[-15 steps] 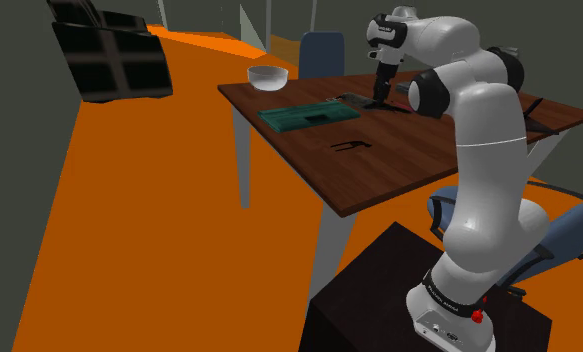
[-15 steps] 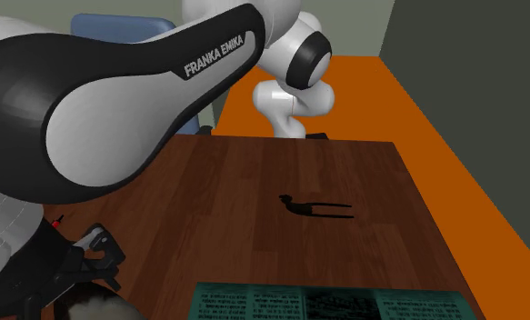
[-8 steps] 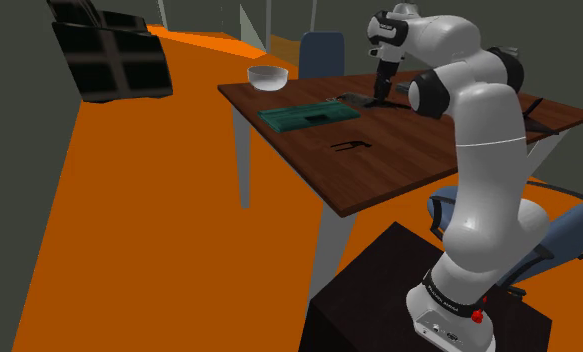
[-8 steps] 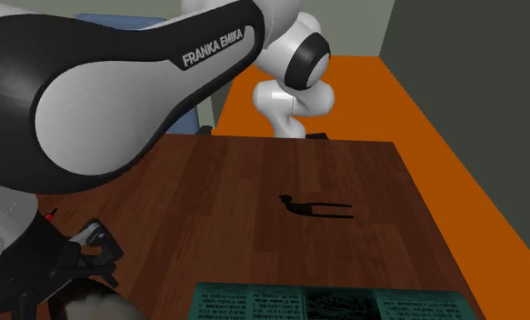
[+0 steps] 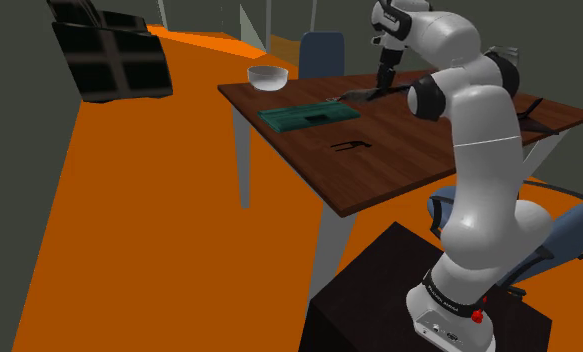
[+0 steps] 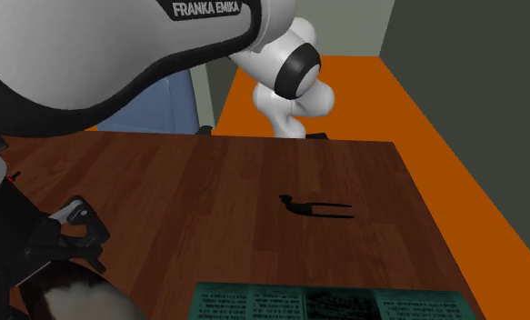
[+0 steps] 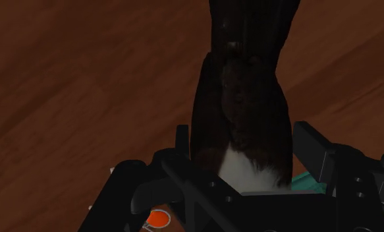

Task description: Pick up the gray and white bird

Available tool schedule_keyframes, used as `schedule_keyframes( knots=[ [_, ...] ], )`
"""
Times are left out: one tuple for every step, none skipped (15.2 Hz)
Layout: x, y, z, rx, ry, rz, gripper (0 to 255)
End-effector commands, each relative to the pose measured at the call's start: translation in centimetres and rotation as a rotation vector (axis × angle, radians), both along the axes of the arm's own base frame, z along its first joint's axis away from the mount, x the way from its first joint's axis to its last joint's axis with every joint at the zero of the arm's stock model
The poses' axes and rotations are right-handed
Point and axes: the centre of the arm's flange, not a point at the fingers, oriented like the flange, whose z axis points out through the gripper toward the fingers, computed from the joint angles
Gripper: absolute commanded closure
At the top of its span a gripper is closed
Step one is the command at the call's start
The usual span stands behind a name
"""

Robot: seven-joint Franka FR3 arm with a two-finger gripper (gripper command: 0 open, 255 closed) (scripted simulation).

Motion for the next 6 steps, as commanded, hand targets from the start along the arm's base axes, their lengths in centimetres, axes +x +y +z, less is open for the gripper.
schedule_keyframes(
  knots=[
    [0.0, 0.0, 1.1, 0.0, 0.0, 0.0, 255],
    [0.0, 0.0, 1.6, 0.0, 0.0, 0.0, 255],
    [0.0, 0.0, 2.2, 0.0, 0.0, 0.0, 255],
    [0.0, 0.0, 2.7, 0.0, 0.0, 0.0, 255],
    [0.0, 0.0, 2.8, 0.0, 0.0, 0.0, 255],
    [0.0, 0.0, 2.8, 0.0, 0.0, 0.0, 255]
  ],
)
